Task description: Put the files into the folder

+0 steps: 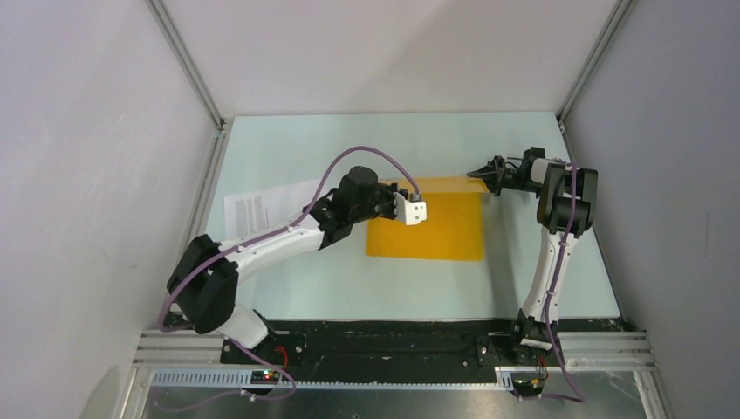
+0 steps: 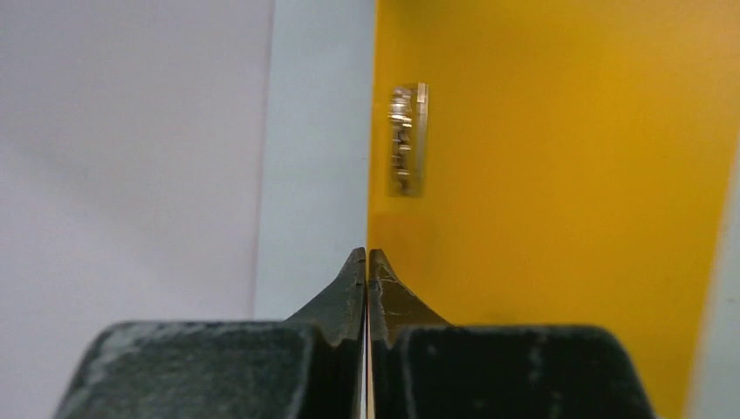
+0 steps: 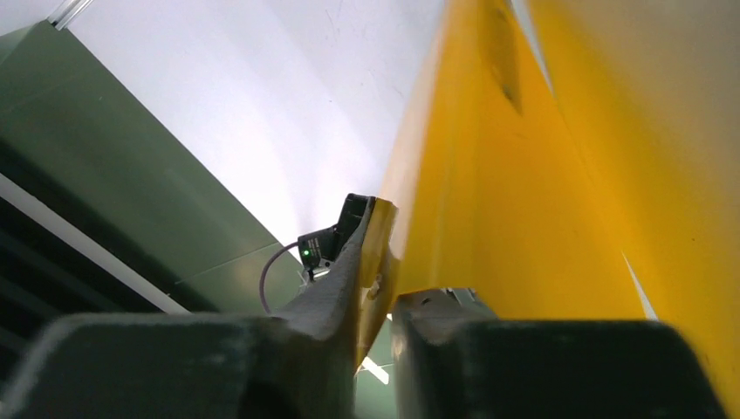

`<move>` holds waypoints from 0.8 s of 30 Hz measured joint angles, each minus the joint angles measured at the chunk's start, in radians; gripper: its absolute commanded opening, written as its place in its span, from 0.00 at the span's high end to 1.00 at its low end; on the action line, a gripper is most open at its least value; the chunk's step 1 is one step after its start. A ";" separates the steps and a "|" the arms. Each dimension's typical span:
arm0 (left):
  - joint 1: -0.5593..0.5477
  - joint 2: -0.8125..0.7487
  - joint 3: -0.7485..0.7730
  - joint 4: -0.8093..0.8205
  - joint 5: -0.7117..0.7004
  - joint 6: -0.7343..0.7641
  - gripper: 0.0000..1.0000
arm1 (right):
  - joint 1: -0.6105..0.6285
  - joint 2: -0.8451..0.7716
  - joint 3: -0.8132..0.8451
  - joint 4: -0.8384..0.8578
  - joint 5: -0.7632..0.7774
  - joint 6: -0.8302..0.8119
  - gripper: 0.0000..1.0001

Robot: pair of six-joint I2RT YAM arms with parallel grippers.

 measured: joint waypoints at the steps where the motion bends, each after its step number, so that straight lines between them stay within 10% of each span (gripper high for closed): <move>1: 0.001 0.003 0.006 0.004 0.002 0.007 1.00 | 0.000 0.000 -0.001 0.022 0.000 0.016 0.49; 3: 0.006 0.011 0.020 0.007 0.003 0.007 1.00 | -0.002 0.000 -0.004 0.063 0.000 0.050 0.11; 5: 0.014 0.026 0.047 0.005 0.000 0.004 1.00 | -0.004 0.000 -0.007 0.102 0.000 0.084 0.02; 17: 0.208 0.167 0.489 -0.267 0.041 -0.366 1.00 | -0.169 -0.040 -0.007 0.296 0.079 0.354 0.01; 24: 0.357 0.291 0.682 -0.363 0.220 -0.803 1.00 | -0.198 -0.157 0.200 -0.028 0.391 0.013 0.01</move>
